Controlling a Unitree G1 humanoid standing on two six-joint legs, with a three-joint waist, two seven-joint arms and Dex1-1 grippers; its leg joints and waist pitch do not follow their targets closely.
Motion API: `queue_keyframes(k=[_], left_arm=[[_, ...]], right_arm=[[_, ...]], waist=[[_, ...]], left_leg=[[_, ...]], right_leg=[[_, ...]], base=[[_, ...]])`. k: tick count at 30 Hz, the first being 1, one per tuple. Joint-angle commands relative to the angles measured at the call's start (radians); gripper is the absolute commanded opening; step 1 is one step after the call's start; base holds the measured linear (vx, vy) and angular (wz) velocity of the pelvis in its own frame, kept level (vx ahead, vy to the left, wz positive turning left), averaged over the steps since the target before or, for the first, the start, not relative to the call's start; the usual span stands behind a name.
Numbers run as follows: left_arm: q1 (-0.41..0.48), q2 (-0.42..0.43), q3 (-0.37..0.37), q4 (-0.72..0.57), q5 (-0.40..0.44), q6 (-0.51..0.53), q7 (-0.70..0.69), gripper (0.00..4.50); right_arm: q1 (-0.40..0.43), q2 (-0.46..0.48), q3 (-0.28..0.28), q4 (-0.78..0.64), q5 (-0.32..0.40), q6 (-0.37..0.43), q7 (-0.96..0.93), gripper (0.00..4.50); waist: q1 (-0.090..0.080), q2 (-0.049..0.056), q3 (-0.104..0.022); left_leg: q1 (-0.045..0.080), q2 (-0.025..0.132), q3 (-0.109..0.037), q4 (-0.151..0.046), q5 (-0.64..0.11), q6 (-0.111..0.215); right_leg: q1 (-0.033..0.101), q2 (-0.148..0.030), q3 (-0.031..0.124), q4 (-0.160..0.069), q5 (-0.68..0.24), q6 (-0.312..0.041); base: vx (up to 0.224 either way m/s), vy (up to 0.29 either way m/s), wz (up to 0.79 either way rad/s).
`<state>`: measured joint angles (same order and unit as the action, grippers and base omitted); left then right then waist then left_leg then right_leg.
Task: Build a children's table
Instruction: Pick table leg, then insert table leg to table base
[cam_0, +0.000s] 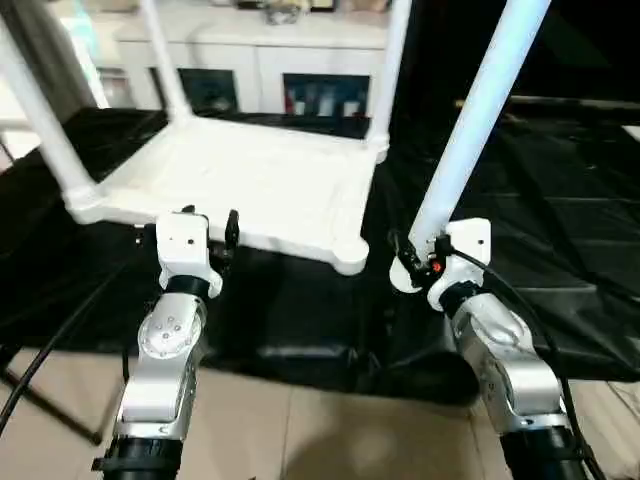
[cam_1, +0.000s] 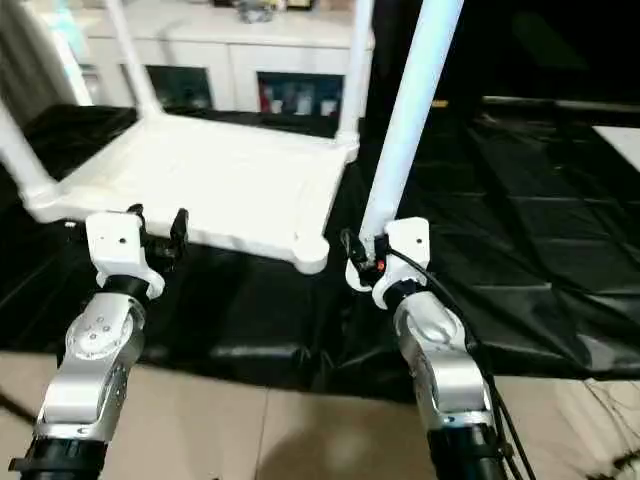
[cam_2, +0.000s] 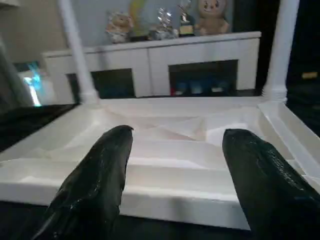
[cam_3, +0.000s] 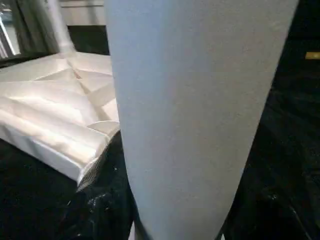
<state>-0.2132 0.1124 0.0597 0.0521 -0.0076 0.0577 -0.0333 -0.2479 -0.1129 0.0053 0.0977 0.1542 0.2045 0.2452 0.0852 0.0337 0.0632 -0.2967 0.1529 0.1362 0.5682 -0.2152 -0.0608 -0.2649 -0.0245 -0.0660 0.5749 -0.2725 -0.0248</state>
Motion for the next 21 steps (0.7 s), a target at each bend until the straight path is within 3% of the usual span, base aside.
queue_keyframes(k=[1, 2, 3, 4, 5, 6, 7, 8, 9, 10, 11, 12, 13, 14, 15, 16, 17, 18, 19, 20, 21], left_arm=[[-0.027, 0.011, -0.003, 0.016, -0.006, -0.001, -0.014, 3.3], [-0.023, 0.011, -0.007, 0.011, -0.006, 0.0, -0.015, 3.3], [-0.019, 0.01, -0.01, 0.006, -0.006, 0.001, -0.014, 3.3], [-0.018, 0.01, -0.01, 0.005, -0.006, 0.001, -0.014, 3.3], [-0.011, 0.012, -0.008, 0.003, -0.007, 0.001, -0.016, 3.3], [-0.007, 0.013, -0.006, 0.006, -0.009, 0.0, -0.018, 3.3], [-0.006, 0.014, -0.004, 0.009, -0.009, -0.001, -0.019, 3.3], [-0.007, 0.016, -0.002, 0.017, -0.009, -0.005, -0.021, 3.3], [-0.009, 0.017, -0.001, 0.022, -0.01, -0.007, -0.022, 3.3], [-0.013, 0.018, 0.002, 0.028, -0.011, -0.009, -0.026, 3.3], [-0.018, 0.02, 0.005, 0.034, -0.011, -0.009, -0.028, 3.3], [-0.023, 0.02, 0.007, 0.039, -0.013, -0.012, -0.032, 3.3], [-0.024, 0.021, 0.007, 0.04, -0.013, -0.012, -0.033, 3.3], [-0.028, 0.017, 0.012, 0.052, -0.028, -0.023, -0.044, 3.3], [-0.026, 0.018, 0.011, 0.055, -0.039, -0.027, -0.061, 3.3], [-0.022, 0.026, 0.002, 0.061, -0.069, -0.028, -0.118, 3.3], [-0.018, 0.033, -0.004, 0.064, -0.09, -0.029, -0.159, 3.3], [-0.018, 0.033, -0.004, 0.064, -0.09, -0.029, -0.159, 3.3], [-0.015, 0.043, -0.009, 0.067, -0.113, -0.03, -0.205, 3.3], [-0.023, 0.077, -0.022, 0.099, -0.132, -0.037, -0.291, 3.47], [-0.04, 0.116, -0.036, 0.134, -0.141, -0.026, -0.371, 3.47]], right_arm=[[-0.018, -0.005, 0.002, -0.015, -0.011, -0.024, 0.007, 1.86], [-0.022, -0.004, -0.001, -0.009, -0.009, -0.025, 0.009, 1.86], [-0.026, -0.002, -0.006, -0.003, -0.007, -0.026, 0.01, 1.86], [-0.026, -0.002, -0.005, -0.003, -0.008, -0.027, 0.011, 1.86], [-0.028, -0.002, 0.001, -0.001, -0.013, -0.031, 0.014, 1.86], [-0.027, -0.002, 0.008, -0.003, -0.018, -0.033, 0.015, 1.86], [-0.026, -0.003, 0.013, -0.003, -0.019, -0.034, 0.014, 1.86], [-0.022, -0.004, 0.021, -0.01, -0.023, -0.033, 0.012, 1.86], [-0.018, -0.005, 0.027, -0.016, -0.026, -0.033, 0.011, 1.86], [-0.013, -0.005, 0.032, -0.024, -0.03, -0.031, 0.01, 1.86], [-0.007, -0.005, 0.035, -0.036, -0.033, -0.028, 0.01, 1.86], [-0.001, -0.006, 0.036, -0.044, -0.034, -0.028, 0.011, 1.86], [0.0, -0.006, 0.036, -0.046, -0.034, -0.028, 0.011, 1.86], [0.009, -0.01, 0.035, -0.052, -0.035, -0.03, 0.012, 1.86], [0.013, -0.011, 0.031, -0.052, -0.036, -0.032, 0.01, 1.86], [0.013, -0.014, 0.022, -0.05, -0.034, -0.033, 0.006, 1.86], [0.013, -0.015, 0.015, -0.049, -0.032, -0.034, 0.004, 1.86], [0.013, -0.015, 0.015, -0.049, -0.032, -0.034, 0.004, 1.86], [0.011, -0.015, 0.01, -0.048, -0.031, -0.035, 0.001, 1.86], [-0.003, -0.014, 0.0, -0.037, -0.026, -0.04, -0.003, 1.86], [-0.016, -0.014, -0.004, -0.025, -0.025, -0.044, -0.006, 1.86]], waist=[[-0.006, 0.012, -0.077], [-0.008, 0.01, -0.082], [-0.008, 0.005, -0.086], [-0.008, 0.005, -0.086], [0.012, -0.006, -0.092], [0.023, -0.001, -0.103], [0.023, 0.005, -0.107], [-0.006, 0.027, -0.117], [-0.043, 0.037, -0.12], [-0.075, 0.036, -0.127], [-0.072, 0.026, -0.113], [-0.074, 0.019, -0.109], [-0.066, 0.004, -0.091], [-0.043, -0.074, -0.066], [-0.019, -0.064, -0.089], [-0.014, -0.062, -0.09], [-0.02, -0.043, -0.08], [-0.025, -0.043, -0.069], [-0.021, -0.011, -0.072], [-0.025, 0.033, -0.086], [-0.035, 0.038, -0.081]], left_leg=[[0.016, 0.066, -0.032, -0.093, -0.286, 0.114], [0.027, 0.064, -0.032, -0.084, -0.236, 0.16], [0.015, 0.048, -0.025, -0.069, -0.174, 0.206], [0.015, 0.048, -0.025, -0.069, -0.174, 0.206], [-0.043, -0.009, -0.001, -0.026, -0.073, 0.245], [-0.057, -0.018, -0.003, -0.011, -0.019, 0.249], [-0.049, -0.009, -0.014, -0.014, 0.025, 0.258], [0.059, 0.04, -0.073, -0.015, 0.175, 0.353], [0.173, 0.115, -0.156, -0.006, 0.28, 0.472], [0.234, 0.21, -0.245, 0.0, 0.571, 0.648], [0.199, 0.197, -0.23, 0.002, 0.606, 0.642], [0.168, 0.166, -0.207, -0.005, 0.579, 0.609], [0.097, 0.036, -0.102, -0.007, 0.379, 0.482], [-0.014, -0.115, -0.007, 0.049, -0.061, 0.316], [-0.046, -0.129, -0.014, 0.148, -0.154, 0.271], [-0.074, -0.1, -0.048, 0.179, -0.131, 0.212], [-0.108, -0.065, -0.075, 0.192, 0.02, 0.07], [-0.108, -0.05, -0.078, 0.173, 0.073, 0.044], [-0.103, -0.025, -0.082, 0.102, 0.219, 0.015], [-0.101, -0.001, -0.079, 0.011, 0.372, 0.039], [-0.111, 0.013, -0.079, 0.021, 0.402, 0.073]], right_leg=[[0.035, -0.081, 0.042, -0.066, -0.167, -0.139], [0.031, -0.08, 0.039, -0.053, -0.067, -0.153], [0.046, -0.08, 0.043, -0.047, 0.017, -0.162], [0.046, -0.08, 0.043, -0.047, 0.017, -0.162], [0.1, -0.077, 0.069, -0.062, 0.109, -0.132], [0.119, -0.064, 0.081, -0.051, 0.19, -0.096], [0.113, -0.046, 0.07, -0.034, 0.245, -0.06], [0.02, 0.001, 0.029, 0.051, 0.298, 0.02], [-0.123, -0.018, 0.003, 0.113, 0.135, 0.061], [-0.235, -0.082, 0.016, 0.184, -0.166, 0.149], [-0.253, -0.102, 0.039, 0.192, -0.138, 0.152], [-0.257, -0.106, 0.049, 0.201, -0.071, 0.144], [-0.221, -0.072, 0.036, 0.126, 0.137, 0.064], [-0.052, -0.106, 0.14, -0.03, -0.011, 0.022], [0.01, -0.198, 0.218, -0.061, -0.128, -0.09], [0.036, -0.223, 0.228, -0.05, -0.145, -0.17], [0.029, -0.216, 0.178, -0.016, 0.131, -0.245], [0.009, -0.219, 0.155, -0.019, 0.247, -0.25], [-0.029, -0.184, 0.094, -0.002, 0.441, -0.242], [-0.039, -0.111, 0.045, 0.035, 0.501, -0.178], [-0.056, -0.067, 0.04, 0.049, 0.488, -0.147]], base=[[0.128, 0.04, 0.0], [0.128, 0.04, 0.0], [0.148, 0.023, 0.03], [0.149, 0.015, 0.07], [0.149, 0.015, 0.07], [0.156, 0.023, 0.18], [0.197, 0.022, 0.26], [0.197, 0.022, 0.26], [0.19, -0.018, 0.09], [0.08, -0.024, -0.04], [0.085, -0.057, -0.2], [-0.086, -0.033, -0.18], [-0.161, -0.055, -0.13], [-0.166, -0.022, 0.03], [0.0, 0.0, 0.0], [0.152, -0.043, 0.01], [0.152, -0.043, 0.01], [0.117, -0.039, -0.12], [0.081, -0.019, -0.09], [0.081, -0.019, -0.09], [0.0, 0.0, 0.0]])
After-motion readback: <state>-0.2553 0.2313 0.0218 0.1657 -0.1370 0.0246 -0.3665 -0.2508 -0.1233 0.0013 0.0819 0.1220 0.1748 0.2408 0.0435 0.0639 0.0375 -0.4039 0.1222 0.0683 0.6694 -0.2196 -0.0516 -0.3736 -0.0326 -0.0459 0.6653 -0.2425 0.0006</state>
